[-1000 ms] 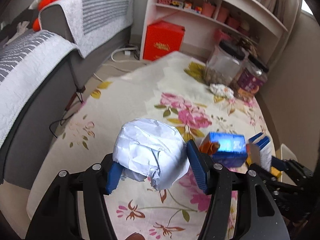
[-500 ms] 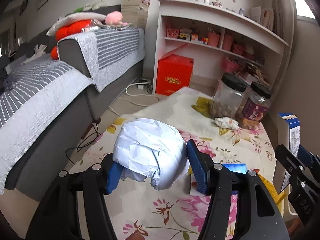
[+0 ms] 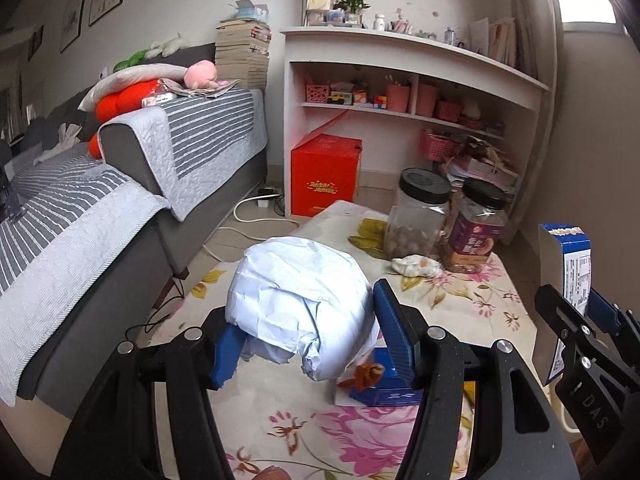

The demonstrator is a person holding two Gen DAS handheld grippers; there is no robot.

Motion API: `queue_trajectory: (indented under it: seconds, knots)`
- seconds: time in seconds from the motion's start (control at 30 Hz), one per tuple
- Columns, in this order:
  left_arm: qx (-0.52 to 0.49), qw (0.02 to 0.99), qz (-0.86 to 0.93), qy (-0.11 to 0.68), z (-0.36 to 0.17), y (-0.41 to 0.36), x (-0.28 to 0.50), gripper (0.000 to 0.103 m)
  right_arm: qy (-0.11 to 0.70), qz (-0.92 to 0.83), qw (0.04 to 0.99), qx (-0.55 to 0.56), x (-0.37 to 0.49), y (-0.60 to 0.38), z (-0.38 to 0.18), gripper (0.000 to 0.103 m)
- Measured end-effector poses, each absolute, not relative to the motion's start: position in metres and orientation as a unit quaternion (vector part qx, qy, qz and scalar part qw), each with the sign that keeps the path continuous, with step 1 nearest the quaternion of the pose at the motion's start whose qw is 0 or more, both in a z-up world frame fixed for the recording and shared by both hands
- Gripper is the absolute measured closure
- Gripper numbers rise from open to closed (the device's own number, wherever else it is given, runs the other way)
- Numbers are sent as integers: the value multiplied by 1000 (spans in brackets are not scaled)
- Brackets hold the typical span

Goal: Collect trash
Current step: 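Lift the crumpled paper and the box from the table with both tools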

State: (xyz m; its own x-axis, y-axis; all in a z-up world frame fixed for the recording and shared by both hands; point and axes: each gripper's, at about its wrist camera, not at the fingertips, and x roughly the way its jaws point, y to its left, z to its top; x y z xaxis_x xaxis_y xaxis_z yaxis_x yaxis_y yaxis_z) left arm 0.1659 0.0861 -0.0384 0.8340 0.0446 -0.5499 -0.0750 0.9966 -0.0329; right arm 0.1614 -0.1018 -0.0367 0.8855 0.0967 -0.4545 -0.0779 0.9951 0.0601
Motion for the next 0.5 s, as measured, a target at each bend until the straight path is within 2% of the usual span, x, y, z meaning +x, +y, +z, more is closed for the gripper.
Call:
queue_trajectory:
  seconds: [0.5]
  knots:
    - [-22, 957, -13, 288, -31, 27, 162, 43, 227, -6, 973, 45, 144, -153, -28, 50]
